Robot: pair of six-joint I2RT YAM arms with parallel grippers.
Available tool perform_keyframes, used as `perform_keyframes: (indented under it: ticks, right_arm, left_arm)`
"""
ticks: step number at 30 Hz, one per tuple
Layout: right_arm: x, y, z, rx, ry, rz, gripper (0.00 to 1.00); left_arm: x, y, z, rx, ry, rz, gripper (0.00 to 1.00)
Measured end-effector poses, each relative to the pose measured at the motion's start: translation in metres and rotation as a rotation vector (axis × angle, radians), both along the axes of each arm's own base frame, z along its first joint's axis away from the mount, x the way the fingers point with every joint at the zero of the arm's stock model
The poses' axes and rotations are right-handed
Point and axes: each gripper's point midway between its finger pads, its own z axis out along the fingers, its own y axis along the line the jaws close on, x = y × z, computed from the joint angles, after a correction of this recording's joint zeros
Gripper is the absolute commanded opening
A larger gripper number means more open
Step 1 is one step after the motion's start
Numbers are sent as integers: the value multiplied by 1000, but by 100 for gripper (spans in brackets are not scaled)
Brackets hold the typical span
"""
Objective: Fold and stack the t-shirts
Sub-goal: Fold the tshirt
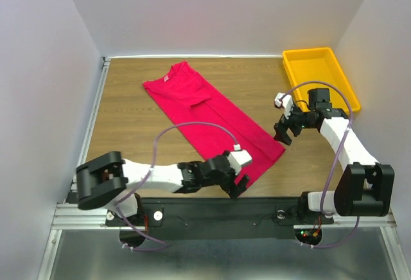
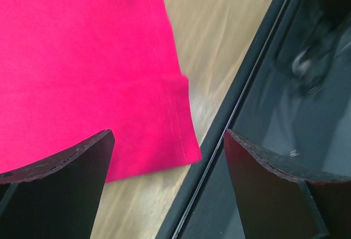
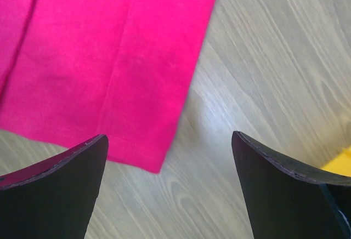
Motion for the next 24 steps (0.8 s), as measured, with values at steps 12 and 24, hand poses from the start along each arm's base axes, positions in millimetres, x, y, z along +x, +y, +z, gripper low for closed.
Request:
perform_keyframes:
  ticks: [12, 24]
  right_arm:
    - [22, -36, -1, 115, 70, -177, 95]
    - [21, -39, 1, 138, 80, -201, 95]
  left_arm:
    - [-12, -34, -51, 283, -62, 96, 69]
    - [-1, -32, -62, 430, -67, 204, 52]
